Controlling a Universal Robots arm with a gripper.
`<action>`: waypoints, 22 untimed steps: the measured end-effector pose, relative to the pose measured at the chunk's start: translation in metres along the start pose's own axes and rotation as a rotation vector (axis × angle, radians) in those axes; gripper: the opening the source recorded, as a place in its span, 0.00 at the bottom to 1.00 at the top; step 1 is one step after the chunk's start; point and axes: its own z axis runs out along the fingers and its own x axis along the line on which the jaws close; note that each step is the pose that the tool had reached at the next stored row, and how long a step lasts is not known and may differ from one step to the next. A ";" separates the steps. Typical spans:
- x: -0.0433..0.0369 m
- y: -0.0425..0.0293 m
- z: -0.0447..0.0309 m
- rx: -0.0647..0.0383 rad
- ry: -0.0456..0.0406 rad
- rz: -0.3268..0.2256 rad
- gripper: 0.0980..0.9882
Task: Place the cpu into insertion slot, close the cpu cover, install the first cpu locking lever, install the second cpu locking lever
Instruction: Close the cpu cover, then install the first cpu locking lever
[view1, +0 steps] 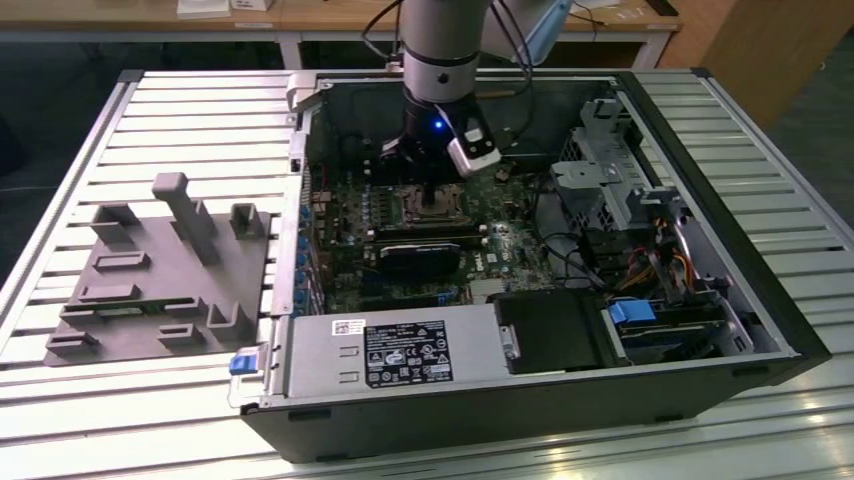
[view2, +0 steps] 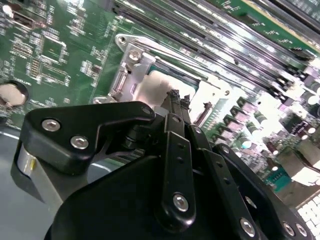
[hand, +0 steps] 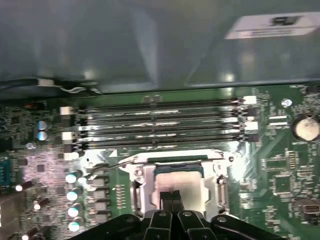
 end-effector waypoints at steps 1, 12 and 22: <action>-0.0024 0.0002 0.0000 0.000 0.0014 0.000 0.00; -0.0058 0.0007 -0.0164 0.000 0.0038 0.000 0.00; -0.0058 0.0007 -0.0183 0.001 0.0038 0.000 0.00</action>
